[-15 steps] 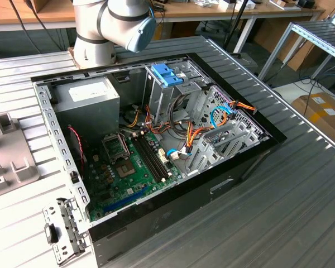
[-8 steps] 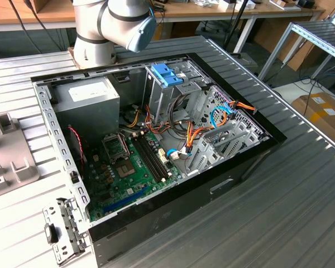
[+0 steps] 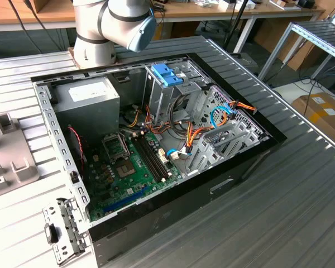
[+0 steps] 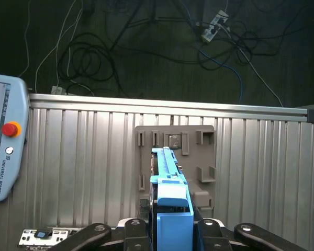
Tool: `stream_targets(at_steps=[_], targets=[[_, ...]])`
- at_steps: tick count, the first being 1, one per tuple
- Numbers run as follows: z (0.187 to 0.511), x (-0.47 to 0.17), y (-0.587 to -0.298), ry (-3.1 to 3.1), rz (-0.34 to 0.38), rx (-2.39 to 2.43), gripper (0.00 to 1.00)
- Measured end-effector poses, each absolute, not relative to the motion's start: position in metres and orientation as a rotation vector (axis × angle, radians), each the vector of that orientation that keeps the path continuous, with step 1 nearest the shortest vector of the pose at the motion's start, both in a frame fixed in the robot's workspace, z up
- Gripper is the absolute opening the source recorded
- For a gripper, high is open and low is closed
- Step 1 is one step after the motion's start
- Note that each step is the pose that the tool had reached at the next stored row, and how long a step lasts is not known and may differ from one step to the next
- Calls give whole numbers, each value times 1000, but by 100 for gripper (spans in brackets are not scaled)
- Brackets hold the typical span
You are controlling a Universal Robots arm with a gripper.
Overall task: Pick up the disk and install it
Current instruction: 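Pick up the disk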
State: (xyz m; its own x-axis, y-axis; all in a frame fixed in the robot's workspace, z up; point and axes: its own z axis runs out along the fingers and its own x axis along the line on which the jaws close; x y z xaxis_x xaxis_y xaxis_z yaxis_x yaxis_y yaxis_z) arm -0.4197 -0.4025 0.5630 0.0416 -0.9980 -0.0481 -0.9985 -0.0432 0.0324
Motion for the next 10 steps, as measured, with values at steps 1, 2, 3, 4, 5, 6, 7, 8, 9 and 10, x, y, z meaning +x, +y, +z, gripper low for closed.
stream_targets(at_steps=[1, 2, 3, 4, 5, 6, 7, 8, 9, 10], targets=[[563, -420, -403, 2166, 90, -2260, 37], [563, -420, -404, 2166, 90, -2260, 37], [563, -420, -405, 2166, 90, -2260, 37], [563, -420, -407, 2166, 90, -2260, 37], [563, -420, -408, 2166, 90, -2260, 37], [563, -420, -409, 2166, 90, -2260, 37], [563, -420, -410, 2166, 90, -2260, 37], [562, -420, -411, 2166, 89, -2260, 37], [562, -420, -412, 2166, 90, -2260, 37], [562, -420, -414, 2166, 90, -2260, 37]])
